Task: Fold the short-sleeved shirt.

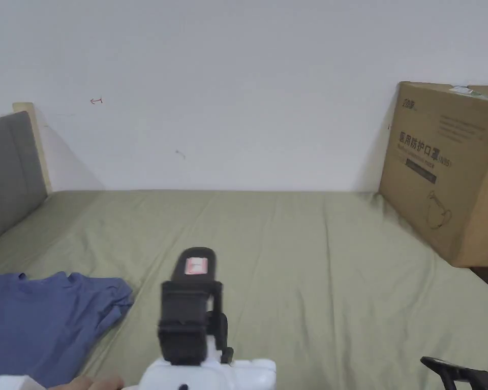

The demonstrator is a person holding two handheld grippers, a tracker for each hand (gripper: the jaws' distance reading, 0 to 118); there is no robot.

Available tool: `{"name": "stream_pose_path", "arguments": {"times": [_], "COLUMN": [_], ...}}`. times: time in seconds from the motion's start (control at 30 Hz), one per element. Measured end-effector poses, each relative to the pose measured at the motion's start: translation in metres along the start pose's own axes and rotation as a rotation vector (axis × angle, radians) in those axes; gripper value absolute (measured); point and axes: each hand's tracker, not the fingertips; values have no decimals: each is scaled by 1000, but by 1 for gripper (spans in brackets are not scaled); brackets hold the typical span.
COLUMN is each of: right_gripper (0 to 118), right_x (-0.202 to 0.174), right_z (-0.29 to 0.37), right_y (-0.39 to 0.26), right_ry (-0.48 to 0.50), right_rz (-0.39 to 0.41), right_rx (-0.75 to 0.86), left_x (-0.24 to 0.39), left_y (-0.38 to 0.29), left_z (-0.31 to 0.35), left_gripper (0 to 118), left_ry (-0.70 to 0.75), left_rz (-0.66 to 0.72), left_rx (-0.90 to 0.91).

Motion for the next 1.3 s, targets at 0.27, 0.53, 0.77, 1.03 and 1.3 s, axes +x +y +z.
{"name": "stream_pose_path", "arguments": {"times": [0.27, 0.53, 0.77, 1.03, 1.3], "right_gripper": [118, 118, 118, 118, 118], "right_x": [-82, -74, -68, -65, -65], "right_z": [25, 28, 28, 30, 35], "right_y": [-35, -112, -113, -117, -120], "right_ry": [199, 219, 197, 202, 237], "right_rz": [1036, 1823, 1784, 1826, 1810], "right_rx": [381, 532, 525, 550, 577], "left_x": [-39, -41, -38, -33, -37], "left_y": [-80, -97, -97, -109, -105], "left_z": [-18, 9, 9, 4, 4], "left_gripper": [117, 115, 115, 115, 116], "left_ry": [-106, -16, -107, -117, -158], "left_rz": [1165, 1375, 1423, 1451, 1459], "left_rx": [-234, -180, -167, -200, -175]}}
